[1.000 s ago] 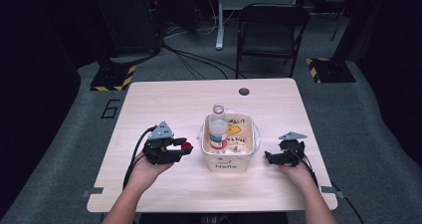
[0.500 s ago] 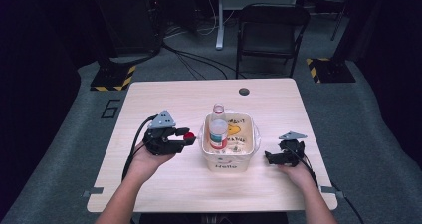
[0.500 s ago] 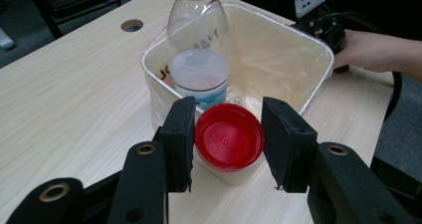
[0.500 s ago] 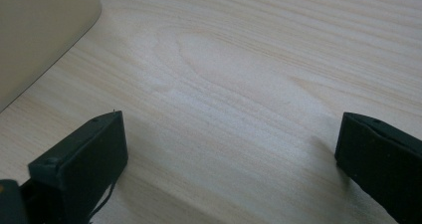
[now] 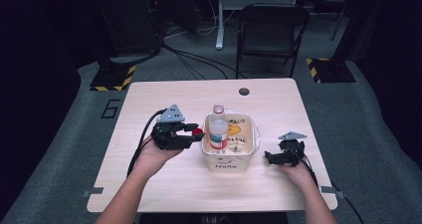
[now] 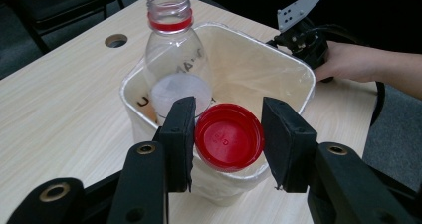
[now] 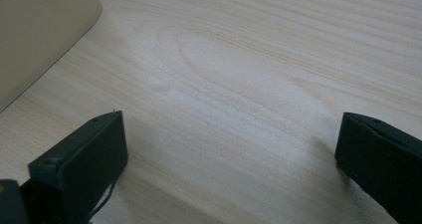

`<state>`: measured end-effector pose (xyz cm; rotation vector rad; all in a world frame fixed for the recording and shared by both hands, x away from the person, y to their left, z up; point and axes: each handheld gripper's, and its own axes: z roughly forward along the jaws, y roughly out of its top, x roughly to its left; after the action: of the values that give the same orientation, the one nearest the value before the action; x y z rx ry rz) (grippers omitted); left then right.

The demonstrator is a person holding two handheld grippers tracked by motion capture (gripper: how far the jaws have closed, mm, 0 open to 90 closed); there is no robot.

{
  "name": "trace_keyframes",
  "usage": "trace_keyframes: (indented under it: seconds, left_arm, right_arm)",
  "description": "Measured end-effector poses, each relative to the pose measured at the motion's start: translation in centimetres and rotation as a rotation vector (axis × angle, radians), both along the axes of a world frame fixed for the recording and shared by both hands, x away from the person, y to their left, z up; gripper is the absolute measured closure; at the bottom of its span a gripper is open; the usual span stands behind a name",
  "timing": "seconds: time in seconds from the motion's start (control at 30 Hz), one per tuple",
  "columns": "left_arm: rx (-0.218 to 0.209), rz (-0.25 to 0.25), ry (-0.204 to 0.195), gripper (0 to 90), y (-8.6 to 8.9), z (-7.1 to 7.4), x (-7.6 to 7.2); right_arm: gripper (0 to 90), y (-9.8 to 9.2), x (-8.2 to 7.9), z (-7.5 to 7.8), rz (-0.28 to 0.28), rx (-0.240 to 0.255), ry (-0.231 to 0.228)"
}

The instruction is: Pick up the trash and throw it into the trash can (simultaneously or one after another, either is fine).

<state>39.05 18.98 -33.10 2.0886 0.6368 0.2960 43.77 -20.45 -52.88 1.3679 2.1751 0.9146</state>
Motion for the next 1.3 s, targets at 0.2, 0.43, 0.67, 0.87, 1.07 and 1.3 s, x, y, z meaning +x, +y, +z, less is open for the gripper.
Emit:
trace_keyframes:
  seconds: [0.2,0.43,0.67,0.87,1.07,1.3]
  left_arm:
    - [-0.001,-0.019,0.004,57.7,-1.0,-0.2,0.1]
    - [0.0,-0.033,0.012,57.7,-1.9,-0.8,0.2]
    - [0.007,-0.044,0.02,57.7,-2.9,-1.7,0.4]
    - [0.028,-0.053,0.025,57.7,-3.7,-2.6,0.5]
    - [0.035,-0.056,0.036,57.7,-4.2,-3.5,0.7]
    - [0.051,-0.058,0.035,57.7,-4.8,-4.2,1.0]
  right_arm:
    - [0.0,0.0,0.0,0.0,0.0,0.0,0.0]
    - [0.0,0.0,0.0,0.0,0.0,0.0,0.0]
    - [0.0,0.0,0.0,0.0,-0.001,0.001,0.001]
    - [0.0,0.0,0.0,0.0,-0.001,0.001,0.0]
    - [0.0,0.0,0.0,0.0,-0.002,0.003,0.002]
    - [0.0,0.0,0.0,0.0,-0.001,0.003,0.003]
